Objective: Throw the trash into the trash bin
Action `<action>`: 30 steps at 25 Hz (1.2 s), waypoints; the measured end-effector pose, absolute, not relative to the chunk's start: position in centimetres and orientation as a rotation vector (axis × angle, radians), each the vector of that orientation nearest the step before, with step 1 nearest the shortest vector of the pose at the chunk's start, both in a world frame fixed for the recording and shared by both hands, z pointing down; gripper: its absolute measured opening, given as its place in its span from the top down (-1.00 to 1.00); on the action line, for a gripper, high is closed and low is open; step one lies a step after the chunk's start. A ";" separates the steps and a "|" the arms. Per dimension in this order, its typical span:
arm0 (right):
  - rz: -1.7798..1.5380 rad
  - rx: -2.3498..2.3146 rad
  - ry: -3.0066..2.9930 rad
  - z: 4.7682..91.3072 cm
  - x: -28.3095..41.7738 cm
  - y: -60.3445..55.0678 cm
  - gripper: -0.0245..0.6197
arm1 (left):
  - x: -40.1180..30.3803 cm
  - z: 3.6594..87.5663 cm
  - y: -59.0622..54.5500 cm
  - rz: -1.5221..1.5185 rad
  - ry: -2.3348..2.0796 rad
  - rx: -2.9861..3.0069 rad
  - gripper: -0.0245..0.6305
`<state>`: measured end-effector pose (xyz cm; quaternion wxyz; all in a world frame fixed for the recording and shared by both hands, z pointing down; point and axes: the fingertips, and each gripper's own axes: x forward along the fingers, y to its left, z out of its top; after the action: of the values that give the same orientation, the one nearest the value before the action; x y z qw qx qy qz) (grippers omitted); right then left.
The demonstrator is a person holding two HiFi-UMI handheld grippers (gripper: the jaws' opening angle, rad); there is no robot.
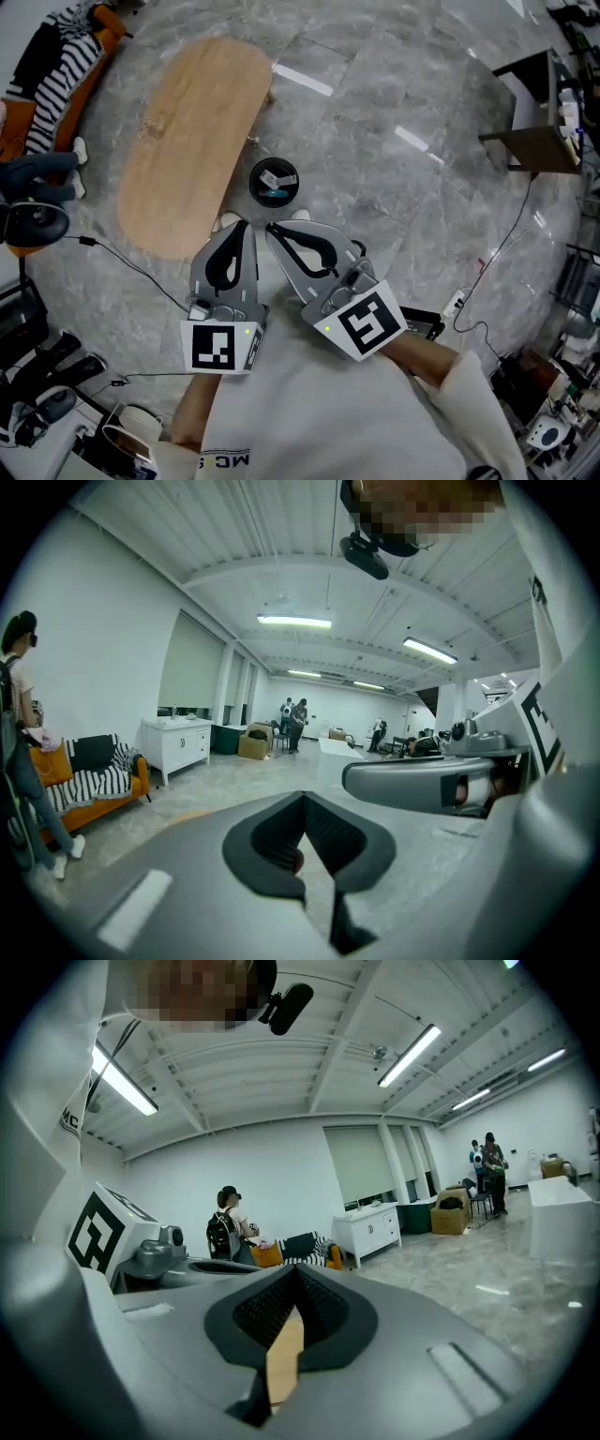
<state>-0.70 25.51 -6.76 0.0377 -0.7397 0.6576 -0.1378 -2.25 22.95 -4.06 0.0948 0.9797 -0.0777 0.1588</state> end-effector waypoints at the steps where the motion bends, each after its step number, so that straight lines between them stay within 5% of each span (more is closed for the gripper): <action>1: -0.419 -2.265 2.017 -6.8 -0.9 25.6 0.86 | -2.4 -3.9 23.2 0.481 -0.225 2.902 0.93; 30: -0.615 -2.045 2.213 -4.3 -2.0 25.8 0.86 | -1.8 -4.6 24.1 0.417 -0.243 2.937 0.93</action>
<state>-2.03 25.82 -4.28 0.0331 -0.6645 0.7193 -0.1998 -1.82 24.08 -4.59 0.0828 0.9834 -0.0812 0.1395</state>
